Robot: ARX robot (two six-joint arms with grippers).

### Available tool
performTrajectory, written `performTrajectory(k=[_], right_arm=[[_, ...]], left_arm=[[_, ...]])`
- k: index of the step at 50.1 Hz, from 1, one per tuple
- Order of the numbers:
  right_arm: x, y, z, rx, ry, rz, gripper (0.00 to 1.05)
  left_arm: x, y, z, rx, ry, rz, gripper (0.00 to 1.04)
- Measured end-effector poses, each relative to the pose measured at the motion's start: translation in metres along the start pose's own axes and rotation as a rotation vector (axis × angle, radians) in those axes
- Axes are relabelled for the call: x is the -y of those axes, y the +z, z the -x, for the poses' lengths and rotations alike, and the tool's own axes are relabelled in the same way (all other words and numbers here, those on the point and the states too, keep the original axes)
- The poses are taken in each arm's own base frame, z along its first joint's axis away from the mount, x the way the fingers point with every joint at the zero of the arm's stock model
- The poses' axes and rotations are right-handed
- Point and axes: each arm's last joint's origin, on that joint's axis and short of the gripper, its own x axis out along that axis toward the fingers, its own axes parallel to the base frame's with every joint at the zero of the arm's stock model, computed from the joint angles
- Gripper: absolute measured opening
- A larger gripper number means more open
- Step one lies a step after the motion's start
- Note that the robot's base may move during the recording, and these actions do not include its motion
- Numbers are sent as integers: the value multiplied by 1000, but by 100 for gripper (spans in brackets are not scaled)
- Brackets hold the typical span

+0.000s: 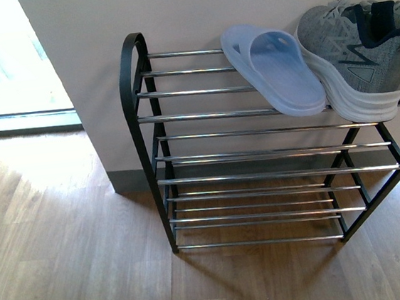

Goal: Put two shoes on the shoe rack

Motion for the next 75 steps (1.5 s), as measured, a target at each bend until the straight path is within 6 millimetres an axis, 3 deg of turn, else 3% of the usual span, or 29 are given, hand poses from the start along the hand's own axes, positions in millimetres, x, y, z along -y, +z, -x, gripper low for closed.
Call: performTrajectory(k=[8, 16, 20, 26, 31, 36, 41, 44, 49, 75], right_arm=[[0, 0, 0, 3, 0, 0, 5], [0, 0, 0, 3, 0, 0, 41], [0, 0, 0, 3, 0, 0, 56], [0, 0, 0, 3, 0, 0, 82], [0, 0, 0, 3, 0, 0, 97], [0, 0, 0, 3, 0, 0, 95], [0, 0, 0, 3, 0, 0, 95], [0, 0, 0, 3, 0, 0, 95], [0, 0, 0, 3, 0, 0, 95], [0, 0, 0, 3, 0, 0, 95]], left_arm=[[0, 0, 0, 0, 0, 0, 2], [0, 0, 0, 0, 0, 0, 2], [2, 1, 1, -99, -129, -13, 2], [4, 11, -7, -236, -235, 182, 2], [10, 28, -24, -263, -281, 319, 2], [24, 44, -47, -287, -337, 399, 2], [57, 57, -76, -332, -430, 406, 2], [79, 54, -95, -389, -456, 379, 2], [100, 48, -112, -437, -476, 363, 2], [181, 16, -171, -621, -565, 272, 2]])
